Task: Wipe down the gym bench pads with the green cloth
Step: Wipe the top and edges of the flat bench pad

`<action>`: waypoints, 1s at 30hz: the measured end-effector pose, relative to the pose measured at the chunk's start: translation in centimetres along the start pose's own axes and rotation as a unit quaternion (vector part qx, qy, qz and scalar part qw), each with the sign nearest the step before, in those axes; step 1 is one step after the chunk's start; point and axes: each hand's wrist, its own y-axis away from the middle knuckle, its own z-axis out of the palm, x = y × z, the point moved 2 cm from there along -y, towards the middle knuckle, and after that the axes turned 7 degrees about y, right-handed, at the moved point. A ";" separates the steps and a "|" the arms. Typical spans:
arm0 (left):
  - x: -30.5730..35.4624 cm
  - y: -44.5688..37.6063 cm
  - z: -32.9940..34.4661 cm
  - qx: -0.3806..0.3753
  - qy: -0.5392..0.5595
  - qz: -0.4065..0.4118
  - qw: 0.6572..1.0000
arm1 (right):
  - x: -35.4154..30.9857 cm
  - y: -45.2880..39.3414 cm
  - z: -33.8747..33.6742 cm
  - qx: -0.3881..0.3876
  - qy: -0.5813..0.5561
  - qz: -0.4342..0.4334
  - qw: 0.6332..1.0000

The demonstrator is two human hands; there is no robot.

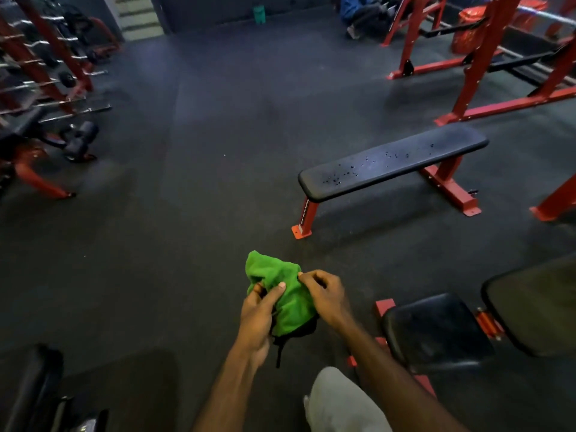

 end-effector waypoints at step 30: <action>11.6 -36.1 21.3 -0.051 -0.117 -0.016 0.992 | -7.2 -36.6 -7.7 0.110 0.018 0.102 0.989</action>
